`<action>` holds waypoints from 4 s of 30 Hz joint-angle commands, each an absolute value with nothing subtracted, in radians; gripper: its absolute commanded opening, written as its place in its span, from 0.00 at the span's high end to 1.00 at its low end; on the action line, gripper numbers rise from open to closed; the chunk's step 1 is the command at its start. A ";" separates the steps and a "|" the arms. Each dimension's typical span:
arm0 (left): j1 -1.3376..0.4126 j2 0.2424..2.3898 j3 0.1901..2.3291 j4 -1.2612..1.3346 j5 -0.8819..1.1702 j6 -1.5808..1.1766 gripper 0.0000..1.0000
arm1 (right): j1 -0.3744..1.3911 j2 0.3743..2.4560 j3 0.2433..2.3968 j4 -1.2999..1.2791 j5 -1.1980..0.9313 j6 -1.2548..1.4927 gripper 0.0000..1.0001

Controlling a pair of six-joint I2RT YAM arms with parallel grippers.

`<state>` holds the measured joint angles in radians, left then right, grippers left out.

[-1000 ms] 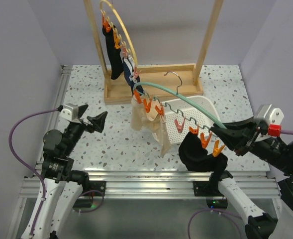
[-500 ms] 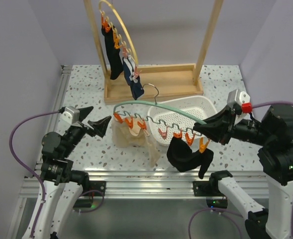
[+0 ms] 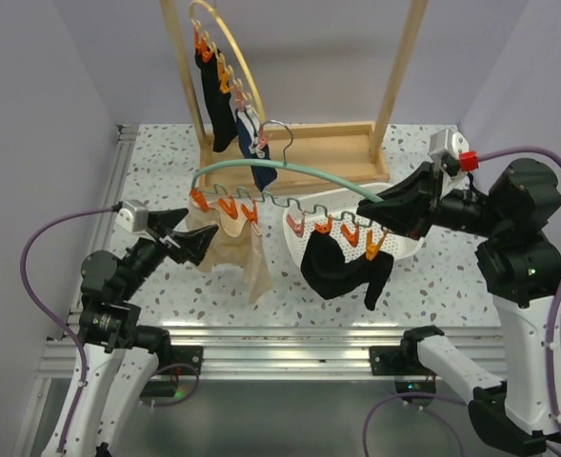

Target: Remove the underwear clipped to the hanger

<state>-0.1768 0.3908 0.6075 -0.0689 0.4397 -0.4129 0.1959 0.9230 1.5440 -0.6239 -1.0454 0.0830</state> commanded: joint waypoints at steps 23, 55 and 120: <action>-0.167 0.640 0.790 0.017 0.330 -0.445 0.04 | 0.198 0.977 1.520 -0.403 -1.085 0.158 1.00; -0.167 0.726 0.795 0.100 0.342 -0.446 0.68 | 0.196 0.974 1.505 -0.370 -1.098 0.196 1.00; -0.387 0.713 0.683 0.100 0.190 -0.552 0.18 | 0.502 1.160 1.601 -0.403 -0.753 0.130 1.00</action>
